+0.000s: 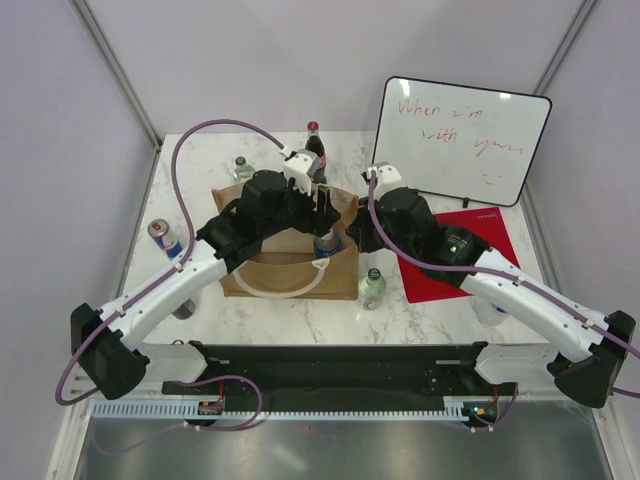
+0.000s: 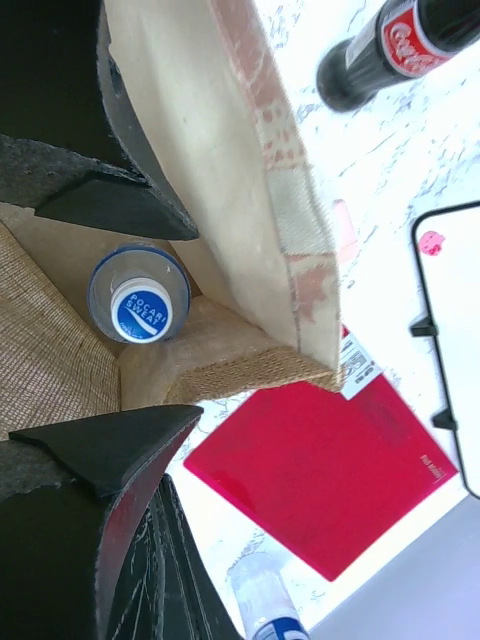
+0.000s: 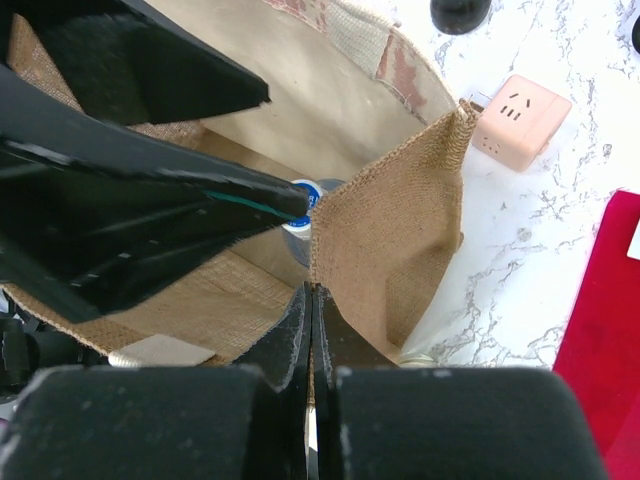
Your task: Place the beverage into the canvas bag
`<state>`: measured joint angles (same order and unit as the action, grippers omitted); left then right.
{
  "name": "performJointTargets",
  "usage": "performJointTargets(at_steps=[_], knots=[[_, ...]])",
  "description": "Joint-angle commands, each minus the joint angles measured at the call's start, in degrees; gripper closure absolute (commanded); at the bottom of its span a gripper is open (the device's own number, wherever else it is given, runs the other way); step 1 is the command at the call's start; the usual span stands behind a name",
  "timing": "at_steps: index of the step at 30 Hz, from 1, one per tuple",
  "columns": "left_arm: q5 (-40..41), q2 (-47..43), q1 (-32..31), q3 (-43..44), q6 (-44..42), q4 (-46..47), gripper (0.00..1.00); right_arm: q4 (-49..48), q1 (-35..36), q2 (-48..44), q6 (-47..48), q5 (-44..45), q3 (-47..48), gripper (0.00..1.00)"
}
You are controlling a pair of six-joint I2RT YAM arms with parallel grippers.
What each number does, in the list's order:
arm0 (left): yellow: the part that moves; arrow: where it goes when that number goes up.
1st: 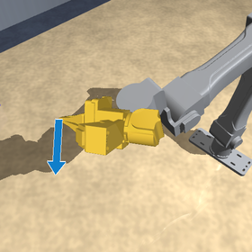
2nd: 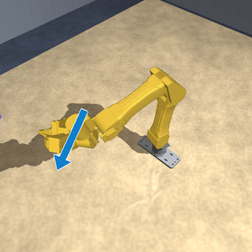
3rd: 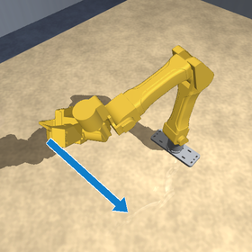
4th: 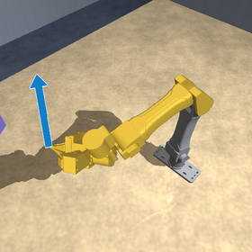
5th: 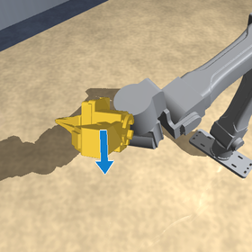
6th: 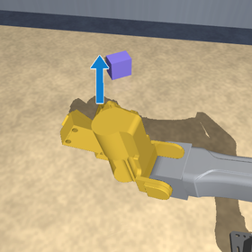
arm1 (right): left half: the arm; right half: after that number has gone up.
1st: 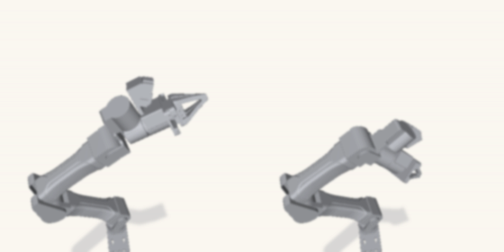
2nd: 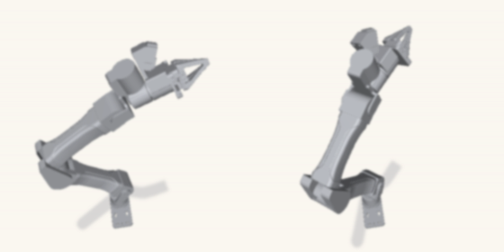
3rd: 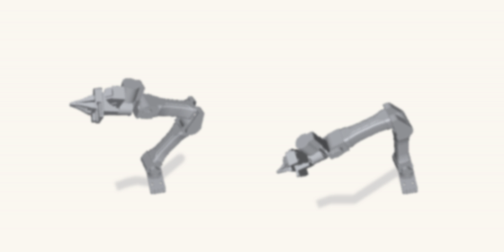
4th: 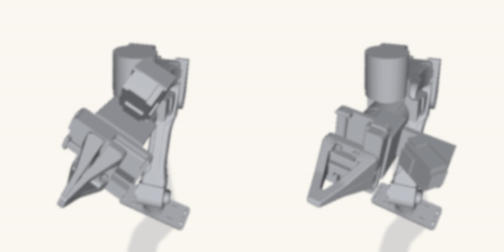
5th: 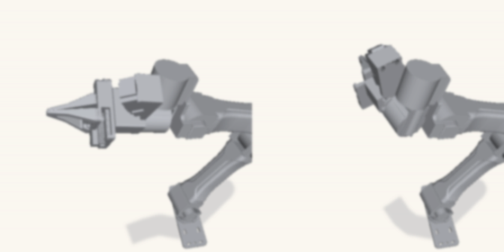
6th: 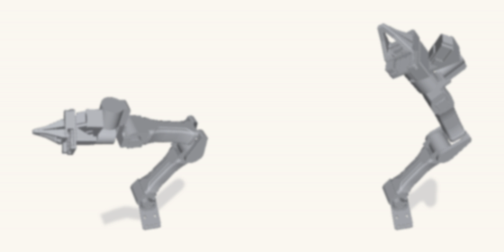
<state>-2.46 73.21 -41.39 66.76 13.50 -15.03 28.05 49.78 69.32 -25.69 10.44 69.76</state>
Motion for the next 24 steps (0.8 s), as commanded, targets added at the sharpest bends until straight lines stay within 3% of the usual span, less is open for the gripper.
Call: performJointTargets(at_steps=[1,8,10,14,15,16,20,24], knots=[[3.2,-3.2,-0.4,4.0,1.1,-3.3,0.27,0.1,0.4,-1.6,-0.2,0.3,-0.6,1.0],[11.4,-7.0,-0.4,9.1,2.0,-5.6,0.27,2.5,0.4,-3.7,0.1,0.5,-0.9,0.99],[13.6,-7.0,-0.4,10.7,0.6,-5.7,0.27,3.2,0.4,-4.0,0.7,-0.1,-0.7,0.94],[18.3,-4.3,-0.2,14.6,-1.3,-8.5,0.25,4.8,0.4,-4.2,1.4,-0.2,2.0,0.71],[18.5,-3.7,-0.1,15.6,-1.6,-9.6,0.25,4.9,0.3,-4.3,1.5,-0.2,2.5,0.58],[19.0,-2.9,0.0,17.6,-1.6,-10.5,0.25,5.2,0.4,-4.3,1.5,-0.2,3.1,0.53],[21.4,-0.4,1.6,22.3,-0.1,-16.8,0.25,5.6,0.3,-3.8,1.9,0.3,6.8,0.43],[15.7,-1.7,6.3,23.9,1.5,-25.1,0.25,5.4,0.2,-1.4,4.6,2.3,11.4,0.39]])
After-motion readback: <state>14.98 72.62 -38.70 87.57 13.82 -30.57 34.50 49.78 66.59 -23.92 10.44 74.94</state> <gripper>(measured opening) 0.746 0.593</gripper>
